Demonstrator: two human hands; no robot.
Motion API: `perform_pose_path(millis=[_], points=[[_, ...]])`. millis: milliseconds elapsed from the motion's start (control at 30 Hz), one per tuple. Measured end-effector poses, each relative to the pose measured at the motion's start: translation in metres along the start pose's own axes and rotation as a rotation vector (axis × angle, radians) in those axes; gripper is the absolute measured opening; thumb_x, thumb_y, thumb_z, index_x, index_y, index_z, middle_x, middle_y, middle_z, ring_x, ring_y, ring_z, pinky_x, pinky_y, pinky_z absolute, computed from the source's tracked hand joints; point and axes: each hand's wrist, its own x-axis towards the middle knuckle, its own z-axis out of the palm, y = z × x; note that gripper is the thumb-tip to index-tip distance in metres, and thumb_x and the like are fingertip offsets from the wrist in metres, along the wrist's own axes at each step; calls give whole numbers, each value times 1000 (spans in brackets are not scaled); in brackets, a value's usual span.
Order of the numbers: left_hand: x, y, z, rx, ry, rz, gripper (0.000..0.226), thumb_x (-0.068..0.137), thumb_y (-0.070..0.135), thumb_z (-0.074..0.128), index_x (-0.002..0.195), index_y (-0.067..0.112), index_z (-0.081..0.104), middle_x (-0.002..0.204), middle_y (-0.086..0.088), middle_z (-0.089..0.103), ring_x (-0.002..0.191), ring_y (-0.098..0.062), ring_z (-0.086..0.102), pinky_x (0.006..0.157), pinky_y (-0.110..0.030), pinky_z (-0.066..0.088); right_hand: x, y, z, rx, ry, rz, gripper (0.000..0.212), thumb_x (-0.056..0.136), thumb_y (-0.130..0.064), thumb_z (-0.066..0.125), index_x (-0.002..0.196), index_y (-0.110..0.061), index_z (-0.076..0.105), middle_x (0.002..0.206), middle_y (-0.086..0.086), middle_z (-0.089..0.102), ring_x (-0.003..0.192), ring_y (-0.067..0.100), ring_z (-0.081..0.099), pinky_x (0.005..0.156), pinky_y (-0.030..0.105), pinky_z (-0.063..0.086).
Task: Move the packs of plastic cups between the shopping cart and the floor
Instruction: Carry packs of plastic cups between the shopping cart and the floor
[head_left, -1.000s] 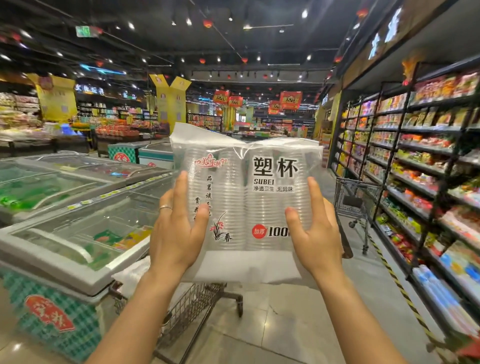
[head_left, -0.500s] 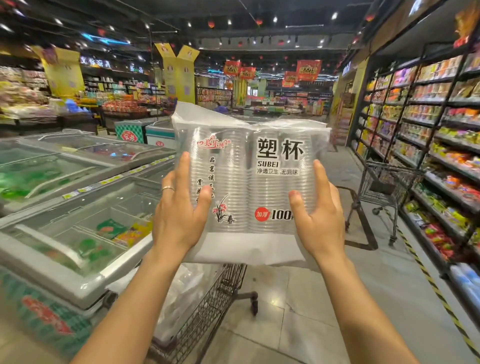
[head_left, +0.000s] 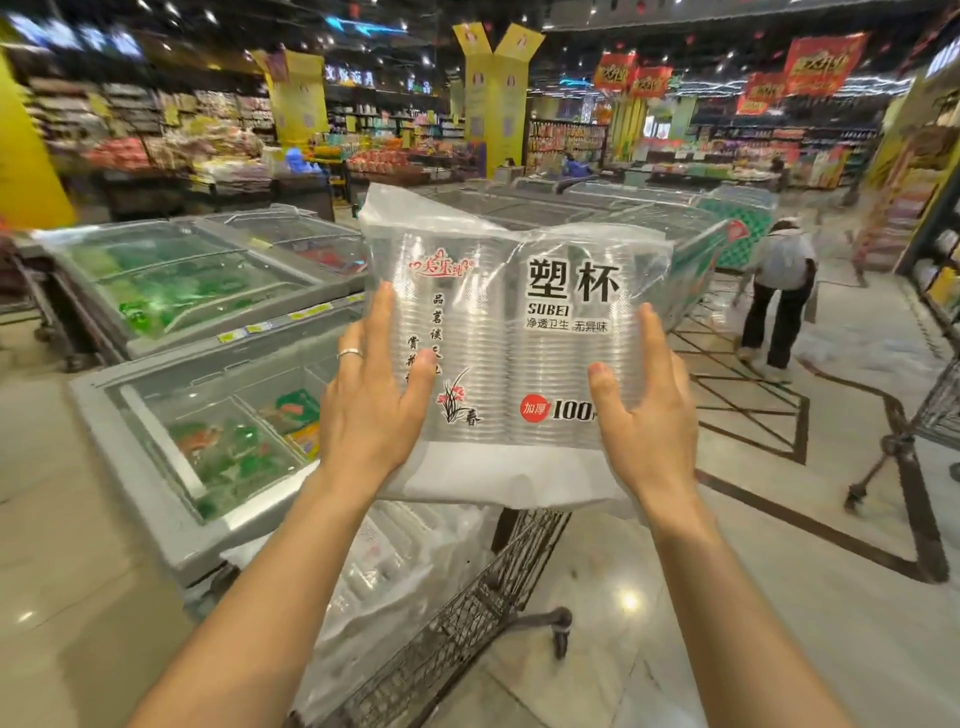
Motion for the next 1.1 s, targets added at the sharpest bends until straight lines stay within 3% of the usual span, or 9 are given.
perform_pose_path(millis=[100,233,400,533,667,867,967,1100], points=[[19,0,30,67,28,-49,68,100,47,41,154,43,0,157,-15,25,134,-37,40,98,-48,39,41,27,17,50,-101,-12,65,96,-43,52,150,-48,17,154,-5,32,136,11,34,100,28,28],[35,-11,64,106,58,-82,68,97,54,36,153,44,-1,159,-13,23,141,-33,33,102,-50,37,81,55,43,76,-187,-48,65,97,-43,52,150,-50,16,155,-7,31,137,10,31,101,28,26],[52,-29,100,136,75,-155,68,100,49,39,154,43,-2,161,-10,21,140,-31,34,102,-45,37,114,88,80,91,-289,-80,65,97,-46,50,151,-50,13,156,-9,27,129,-2,26,98,29,26],[70,-51,131,114,74,-219,68,100,49,41,155,41,2,159,-9,24,136,-30,38,99,-42,38,141,111,118,52,-331,-89,65,97,-47,50,150,-51,13,157,-8,26,139,12,29,100,34,30],[93,-93,167,97,64,-262,72,92,56,33,156,37,5,159,-4,25,138,-25,33,102,-41,36,160,129,164,19,-350,-96,65,96,-47,52,149,-51,15,155,-4,30,138,15,32,104,41,34],[127,-153,225,52,-13,-346,69,99,54,34,156,36,-1,164,-2,15,143,-28,30,104,-42,36,200,161,234,-49,-435,-137,65,97,-45,51,151,-49,15,155,-6,32,138,11,31,102,35,34],[131,-180,253,59,-64,-392,70,100,52,36,156,35,-4,164,1,15,137,-32,39,98,-41,41,210,179,260,-80,-501,-122,65,98,-38,48,151,-51,14,156,-7,30,140,10,28,105,36,33],[125,-209,293,18,-107,-419,72,96,60,30,154,41,-8,160,14,14,142,-25,32,108,-39,31,215,210,289,-120,-573,-138,65,91,-40,37,153,-42,19,152,-1,36,137,10,31,98,32,34]])
